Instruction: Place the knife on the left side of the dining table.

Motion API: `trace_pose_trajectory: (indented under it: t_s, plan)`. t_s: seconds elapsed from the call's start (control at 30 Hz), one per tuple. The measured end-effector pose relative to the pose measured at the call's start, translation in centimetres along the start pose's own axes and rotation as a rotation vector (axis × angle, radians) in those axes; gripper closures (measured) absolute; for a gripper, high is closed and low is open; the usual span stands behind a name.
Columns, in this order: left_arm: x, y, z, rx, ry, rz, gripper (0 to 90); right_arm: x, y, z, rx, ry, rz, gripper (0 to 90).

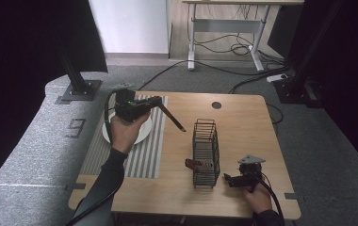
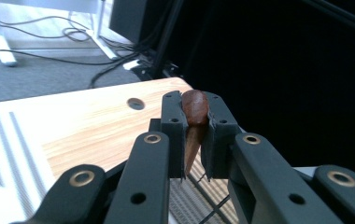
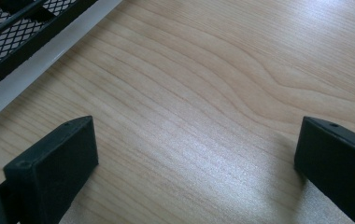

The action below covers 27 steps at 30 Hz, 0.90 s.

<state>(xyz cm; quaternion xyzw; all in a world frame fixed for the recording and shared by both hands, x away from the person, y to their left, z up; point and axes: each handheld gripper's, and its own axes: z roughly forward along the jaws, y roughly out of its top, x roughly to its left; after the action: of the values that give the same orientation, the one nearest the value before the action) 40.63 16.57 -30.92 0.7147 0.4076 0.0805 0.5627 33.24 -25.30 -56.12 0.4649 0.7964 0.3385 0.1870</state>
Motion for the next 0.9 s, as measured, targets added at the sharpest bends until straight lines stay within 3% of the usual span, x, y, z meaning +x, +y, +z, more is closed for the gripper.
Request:
trace_pose_trajectory:
  t_s: [0.17,0.43,0.7,0.9]
  plan:
    - [0.4,-0.9,-1.3,0.006,0.071,0.028,80.4,0.0,0.0,0.0,-0.001,0.000,-0.001,0.0]
    - [1.6,-3.3,-3.2,0.029,0.184,0.038,80.4,0.0,0.0,0.0,-0.001,0.000,-0.001,0.0]
    - [2.9,-6.3,-4.4,0.075,0.280,0.010,80.4,0.0,0.0,0.0,-0.001,0.000,0.000,0.0]
    - [4.1,-8.5,-4.9,0.093,0.306,-0.075,80.4,0.0,0.0,0.0,-0.003,-0.001,0.002,0.0]
